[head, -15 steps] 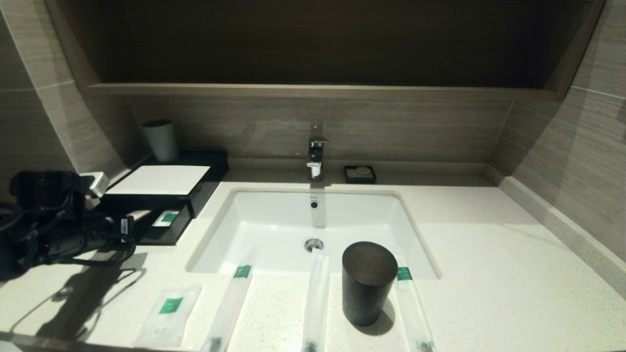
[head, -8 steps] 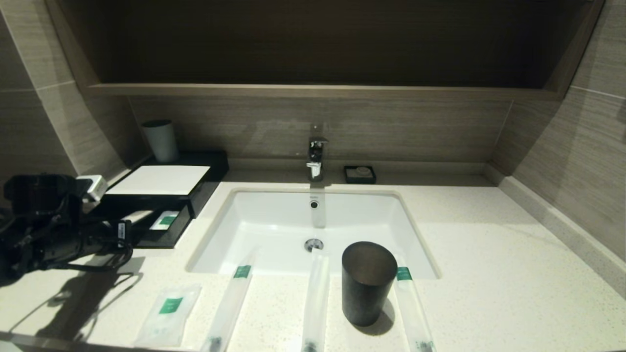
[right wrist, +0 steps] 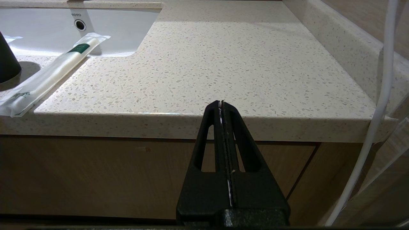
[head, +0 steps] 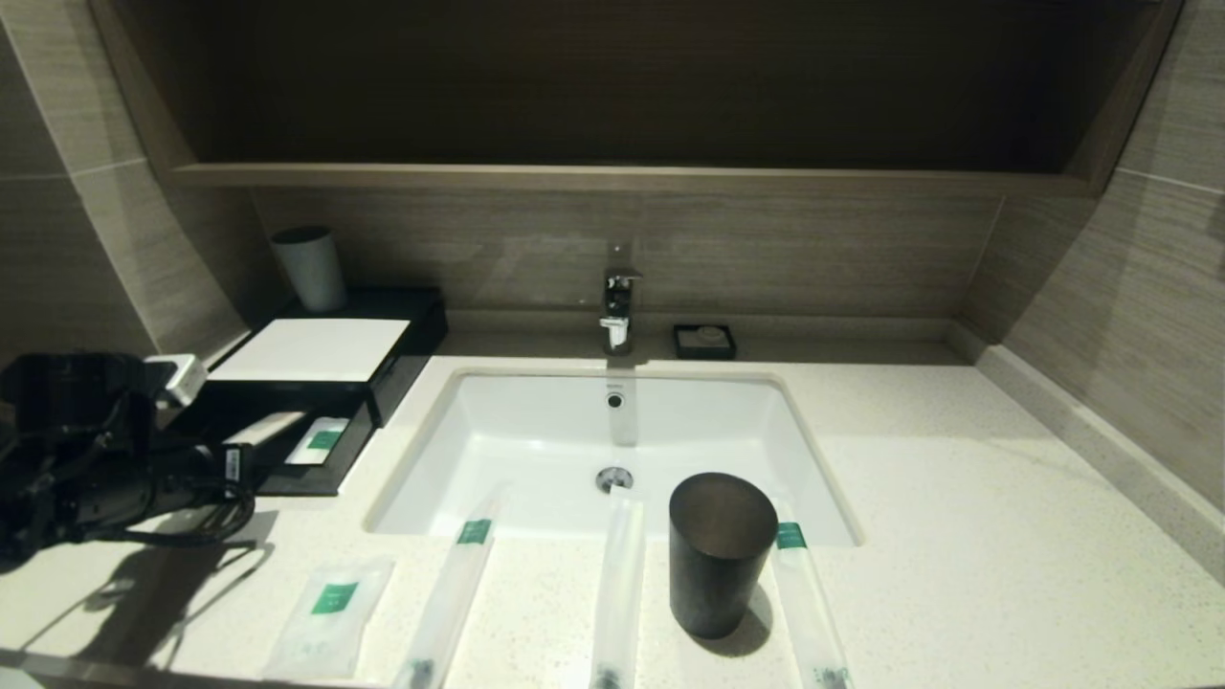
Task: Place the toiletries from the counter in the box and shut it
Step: Open the drawer
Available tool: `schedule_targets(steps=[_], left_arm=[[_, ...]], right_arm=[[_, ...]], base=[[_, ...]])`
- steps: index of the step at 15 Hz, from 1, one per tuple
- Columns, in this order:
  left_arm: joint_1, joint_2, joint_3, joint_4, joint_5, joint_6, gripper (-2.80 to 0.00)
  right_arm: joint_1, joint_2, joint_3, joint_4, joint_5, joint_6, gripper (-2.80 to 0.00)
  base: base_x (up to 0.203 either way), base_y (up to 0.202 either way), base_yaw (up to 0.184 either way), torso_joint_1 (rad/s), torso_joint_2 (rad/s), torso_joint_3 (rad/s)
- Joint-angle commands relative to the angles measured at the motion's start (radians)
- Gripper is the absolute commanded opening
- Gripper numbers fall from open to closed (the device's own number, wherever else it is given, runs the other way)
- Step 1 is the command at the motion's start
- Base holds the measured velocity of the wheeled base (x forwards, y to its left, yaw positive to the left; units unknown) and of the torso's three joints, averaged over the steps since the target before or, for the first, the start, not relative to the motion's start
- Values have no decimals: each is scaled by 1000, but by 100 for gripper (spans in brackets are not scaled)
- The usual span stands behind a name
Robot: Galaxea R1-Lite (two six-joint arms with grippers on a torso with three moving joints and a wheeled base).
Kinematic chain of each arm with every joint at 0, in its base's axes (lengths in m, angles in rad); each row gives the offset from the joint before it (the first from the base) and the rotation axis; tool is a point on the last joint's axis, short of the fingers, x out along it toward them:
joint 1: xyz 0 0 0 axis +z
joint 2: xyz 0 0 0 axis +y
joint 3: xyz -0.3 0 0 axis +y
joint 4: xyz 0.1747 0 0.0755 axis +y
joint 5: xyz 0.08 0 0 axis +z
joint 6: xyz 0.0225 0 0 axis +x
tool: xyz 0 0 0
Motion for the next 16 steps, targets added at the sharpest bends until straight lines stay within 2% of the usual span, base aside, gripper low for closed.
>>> schedule_targets(steps=[1,16], left_arm=[[1,-16,5,-4,-1,0,-280],[2,-88,19,13,-3,-1,-280]], right_arm=[[1,-1,0,0,0,0,-280],[0,-1,0,0,0,0,-280]], base=[[0,0,0,0,0,0],[0,0,0,0,0,0]])
